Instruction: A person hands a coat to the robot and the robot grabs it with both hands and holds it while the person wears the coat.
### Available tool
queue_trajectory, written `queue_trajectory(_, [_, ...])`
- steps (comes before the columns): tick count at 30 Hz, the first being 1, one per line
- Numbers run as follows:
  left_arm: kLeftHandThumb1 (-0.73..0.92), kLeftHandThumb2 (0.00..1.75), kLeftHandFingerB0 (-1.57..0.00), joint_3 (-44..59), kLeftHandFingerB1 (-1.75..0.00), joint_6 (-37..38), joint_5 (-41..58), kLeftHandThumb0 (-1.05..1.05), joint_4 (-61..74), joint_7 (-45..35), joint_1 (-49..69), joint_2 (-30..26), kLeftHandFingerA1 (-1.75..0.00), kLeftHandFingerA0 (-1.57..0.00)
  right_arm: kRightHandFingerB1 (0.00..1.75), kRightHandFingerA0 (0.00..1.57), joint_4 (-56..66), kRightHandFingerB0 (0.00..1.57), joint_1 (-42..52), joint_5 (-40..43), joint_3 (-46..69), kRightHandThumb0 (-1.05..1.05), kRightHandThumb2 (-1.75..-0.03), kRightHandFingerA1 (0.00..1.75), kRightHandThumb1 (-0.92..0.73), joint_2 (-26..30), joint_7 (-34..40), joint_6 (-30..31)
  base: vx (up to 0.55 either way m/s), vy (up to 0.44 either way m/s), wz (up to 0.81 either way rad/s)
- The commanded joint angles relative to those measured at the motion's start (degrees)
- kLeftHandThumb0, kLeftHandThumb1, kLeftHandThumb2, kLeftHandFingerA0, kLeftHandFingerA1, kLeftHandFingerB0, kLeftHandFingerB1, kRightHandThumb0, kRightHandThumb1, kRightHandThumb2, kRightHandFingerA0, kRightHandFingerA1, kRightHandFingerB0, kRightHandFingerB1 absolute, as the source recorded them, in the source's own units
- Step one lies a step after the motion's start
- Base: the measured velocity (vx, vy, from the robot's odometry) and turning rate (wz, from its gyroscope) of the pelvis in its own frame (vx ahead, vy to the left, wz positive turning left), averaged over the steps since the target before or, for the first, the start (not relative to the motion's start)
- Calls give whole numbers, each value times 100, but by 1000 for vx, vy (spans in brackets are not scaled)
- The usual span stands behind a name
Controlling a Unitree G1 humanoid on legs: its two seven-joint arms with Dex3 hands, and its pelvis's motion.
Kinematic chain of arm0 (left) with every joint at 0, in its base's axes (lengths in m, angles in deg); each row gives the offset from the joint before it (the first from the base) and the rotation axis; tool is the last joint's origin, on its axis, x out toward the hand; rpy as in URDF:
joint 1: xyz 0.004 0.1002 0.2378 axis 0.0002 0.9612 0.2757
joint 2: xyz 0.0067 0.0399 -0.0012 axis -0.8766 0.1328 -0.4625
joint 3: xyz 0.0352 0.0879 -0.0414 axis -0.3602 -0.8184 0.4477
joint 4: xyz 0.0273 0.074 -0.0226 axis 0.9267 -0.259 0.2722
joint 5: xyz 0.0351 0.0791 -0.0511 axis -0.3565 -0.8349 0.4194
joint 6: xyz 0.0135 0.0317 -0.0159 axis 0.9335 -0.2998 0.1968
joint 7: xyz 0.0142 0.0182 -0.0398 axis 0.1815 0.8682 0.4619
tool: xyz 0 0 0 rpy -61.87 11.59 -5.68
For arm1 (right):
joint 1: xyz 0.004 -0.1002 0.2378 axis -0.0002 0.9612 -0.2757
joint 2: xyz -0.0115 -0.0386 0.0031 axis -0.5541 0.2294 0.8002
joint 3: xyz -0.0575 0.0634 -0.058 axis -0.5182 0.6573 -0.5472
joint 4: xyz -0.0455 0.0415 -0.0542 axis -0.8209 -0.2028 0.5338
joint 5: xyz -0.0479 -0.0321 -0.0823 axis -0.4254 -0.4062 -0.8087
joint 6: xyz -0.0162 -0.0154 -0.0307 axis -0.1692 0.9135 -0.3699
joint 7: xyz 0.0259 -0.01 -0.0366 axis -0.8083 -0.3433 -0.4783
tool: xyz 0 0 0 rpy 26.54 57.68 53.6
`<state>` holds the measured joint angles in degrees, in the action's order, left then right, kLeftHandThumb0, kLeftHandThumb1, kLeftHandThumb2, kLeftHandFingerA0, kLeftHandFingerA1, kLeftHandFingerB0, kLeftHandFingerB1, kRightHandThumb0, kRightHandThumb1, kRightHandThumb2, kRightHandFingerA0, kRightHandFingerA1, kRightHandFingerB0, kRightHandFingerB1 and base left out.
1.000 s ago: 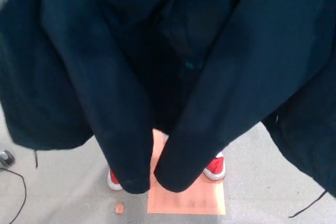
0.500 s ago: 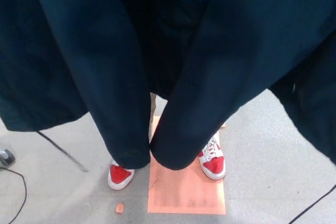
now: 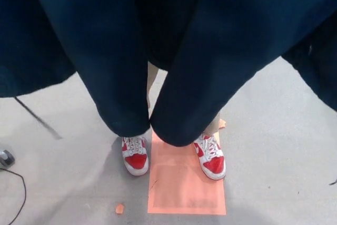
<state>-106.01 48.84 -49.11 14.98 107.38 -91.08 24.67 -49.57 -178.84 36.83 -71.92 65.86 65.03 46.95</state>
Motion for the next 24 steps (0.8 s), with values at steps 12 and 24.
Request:
queue_trajectory(12, [89,67,-67,-437,-161,-512,-150,-42,-479,-439,-1246,151,-175,-91,161,95,-457,72,-1084,-205,-410,-45,-65,175,-82,158,-225,646,0,0,0])
queue_trajectory(24, [87,67,-70,-560,-162,-550,-203,-44,-534,-725,-1413,92,-175,-93,155,90,-541,70,-1270,-338,-666,-43,-64,175,-80,221,-455,876,0,0,0])
